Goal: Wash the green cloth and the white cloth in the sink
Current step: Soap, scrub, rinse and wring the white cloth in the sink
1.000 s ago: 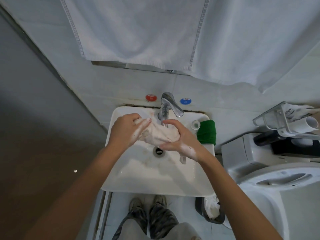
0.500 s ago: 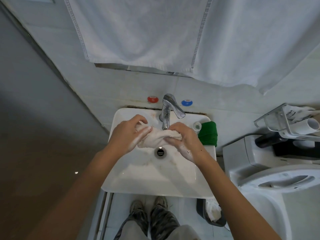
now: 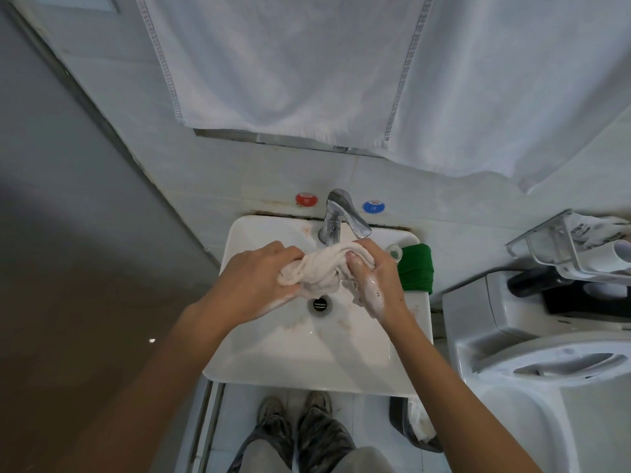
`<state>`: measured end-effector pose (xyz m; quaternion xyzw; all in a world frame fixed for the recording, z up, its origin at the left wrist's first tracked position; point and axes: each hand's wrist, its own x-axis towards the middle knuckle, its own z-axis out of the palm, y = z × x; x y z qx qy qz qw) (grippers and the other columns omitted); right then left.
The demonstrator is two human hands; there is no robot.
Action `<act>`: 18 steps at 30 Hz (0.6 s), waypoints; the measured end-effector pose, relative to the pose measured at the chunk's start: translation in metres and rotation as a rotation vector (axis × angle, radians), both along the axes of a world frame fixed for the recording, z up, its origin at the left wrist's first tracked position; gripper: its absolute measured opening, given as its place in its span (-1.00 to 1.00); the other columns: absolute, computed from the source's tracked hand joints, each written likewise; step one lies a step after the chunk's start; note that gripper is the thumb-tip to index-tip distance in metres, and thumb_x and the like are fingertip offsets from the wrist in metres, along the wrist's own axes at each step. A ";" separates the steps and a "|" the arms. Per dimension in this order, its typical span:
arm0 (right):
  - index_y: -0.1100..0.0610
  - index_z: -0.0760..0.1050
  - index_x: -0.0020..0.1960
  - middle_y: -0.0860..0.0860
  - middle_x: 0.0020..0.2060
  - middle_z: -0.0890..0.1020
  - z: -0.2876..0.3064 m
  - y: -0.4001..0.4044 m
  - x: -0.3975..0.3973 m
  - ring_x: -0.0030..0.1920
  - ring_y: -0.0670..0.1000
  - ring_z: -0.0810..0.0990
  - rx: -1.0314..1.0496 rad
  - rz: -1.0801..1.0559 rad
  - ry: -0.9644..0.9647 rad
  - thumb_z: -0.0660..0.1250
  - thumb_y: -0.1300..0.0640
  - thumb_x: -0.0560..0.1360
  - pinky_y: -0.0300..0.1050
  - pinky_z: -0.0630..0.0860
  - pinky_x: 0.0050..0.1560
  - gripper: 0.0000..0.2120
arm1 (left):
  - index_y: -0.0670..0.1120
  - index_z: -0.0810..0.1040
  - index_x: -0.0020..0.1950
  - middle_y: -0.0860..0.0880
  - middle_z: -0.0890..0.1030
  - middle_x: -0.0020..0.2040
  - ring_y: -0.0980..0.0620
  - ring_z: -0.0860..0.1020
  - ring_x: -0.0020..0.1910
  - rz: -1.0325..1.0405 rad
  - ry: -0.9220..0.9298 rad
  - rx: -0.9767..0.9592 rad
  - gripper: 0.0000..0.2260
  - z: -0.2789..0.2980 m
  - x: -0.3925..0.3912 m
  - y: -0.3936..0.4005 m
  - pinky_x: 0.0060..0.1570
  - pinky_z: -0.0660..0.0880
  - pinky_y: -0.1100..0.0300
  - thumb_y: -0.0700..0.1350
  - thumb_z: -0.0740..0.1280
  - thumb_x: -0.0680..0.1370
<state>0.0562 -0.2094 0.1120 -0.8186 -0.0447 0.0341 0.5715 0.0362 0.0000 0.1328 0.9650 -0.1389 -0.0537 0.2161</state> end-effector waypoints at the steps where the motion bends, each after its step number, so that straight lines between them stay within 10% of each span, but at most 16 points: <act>1: 0.00 0.51 -0.09 -0.15 -0.22 0.57 0.000 0.000 0.000 -0.22 -0.27 0.52 -0.002 0.001 0.007 0.21 0.13 0.52 -0.40 0.41 -0.17 -0.88 | 0.03 0.52 0.13 0.08 0.53 0.00 -0.01 0.55 -0.12 0.004 -0.026 -0.037 -0.49 0.000 0.001 0.001 -0.22 0.37 0.16 0.31 0.12 0.37; 9: 0.05 0.55 -0.10 -0.16 -0.27 0.58 0.008 0.000 0.001 -0.26 -0.31 0.54 0.008 -0.065 -0.004 0.27 0.25 0.58 -0.45 0.39 -0.19 -0.84 | -0.02 0.46 0.21 0.13 0.52 0.03 0.11 0.47 -0.08 -0.032 -0.038 -0.247 -0.61 0.010 -0.002 -0.001 -0.16 0.38 0.19 0.14 0.04 0.54; 14: 0.11 0.64 0.09 0.03 -0.08 0.69 0.000 -0.003 0.001 -0.04 0.10 0.63 -0.164 -0.035 -0.126 0.30 0.07 0.51 0.05 0.54 0.02 -0.77 | -0.01 0.51 0.15 0.09 0.58 -0.01 0.06 0.51 -0.03 0.043 -0.099 -0.334 -0.64 0.005 -0.003 -0.001 -0.07 0.45 0.09 0.04 -0.01 0.57; 18: 0.19 0.63 0.04 -0.05 -0.09 0.63 0.010 0.001 0.002 -0.03 0.05 0.61 -0.123 -0.016 -0.166 0.28 0.09 0.50 -0.10 0.51 0.04 -0.76 | -0.04 0.54 0.11 0.05 0.59 -0.01 0.02 0.53 -0.06 0.147 -0.191 -0.389 -0.67 -0.001 -0.001 -0.005 -0.11 0.49 0.04 -0.01 0.02 0.59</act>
